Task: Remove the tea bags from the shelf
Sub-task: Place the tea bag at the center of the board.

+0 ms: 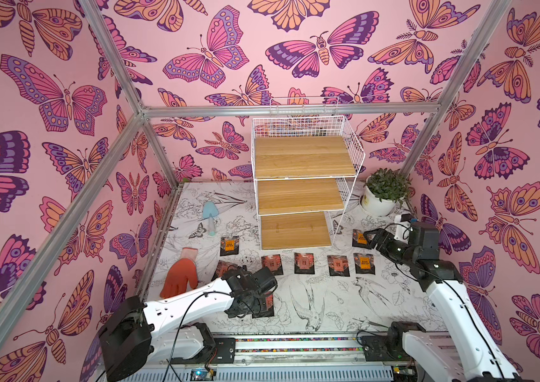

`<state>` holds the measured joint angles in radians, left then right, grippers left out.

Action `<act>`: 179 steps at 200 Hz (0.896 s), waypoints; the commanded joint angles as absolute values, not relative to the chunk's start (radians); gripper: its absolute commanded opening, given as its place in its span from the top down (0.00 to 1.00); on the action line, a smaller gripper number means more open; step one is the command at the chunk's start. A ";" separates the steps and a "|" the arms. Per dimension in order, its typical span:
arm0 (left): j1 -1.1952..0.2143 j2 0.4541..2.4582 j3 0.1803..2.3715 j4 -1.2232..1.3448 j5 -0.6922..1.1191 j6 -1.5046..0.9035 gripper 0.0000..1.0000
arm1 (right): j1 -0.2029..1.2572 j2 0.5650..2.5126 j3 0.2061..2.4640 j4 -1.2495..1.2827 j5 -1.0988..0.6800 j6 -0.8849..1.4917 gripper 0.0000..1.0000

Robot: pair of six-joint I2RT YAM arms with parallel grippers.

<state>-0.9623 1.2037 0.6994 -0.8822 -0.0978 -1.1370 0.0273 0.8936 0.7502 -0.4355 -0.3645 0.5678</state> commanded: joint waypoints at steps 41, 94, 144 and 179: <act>-0.946 1.357 0.686 -0.722 -0.022 -1.082 0.21 | 0.023 0.902 0.797 -0.459 -0.338 0.542 0.21; -0.943 1.433 0.679 -0.655 0.009 -1.067 0.22 | 0.022 0.905 0.796 -0.461 -0.335 0.532 0.21; -0.943 1.509 0.731 -0.623 0.043 -1.031 0.23 | 0.023 0.905 0.788 -0.451 -0.338 0.534 0.21; -0.946 1.531 0.759 -0.619 0.049 -1.029 0.24 | 0.023 0.902 0.791 -0.455 -0.334 0.531 0.21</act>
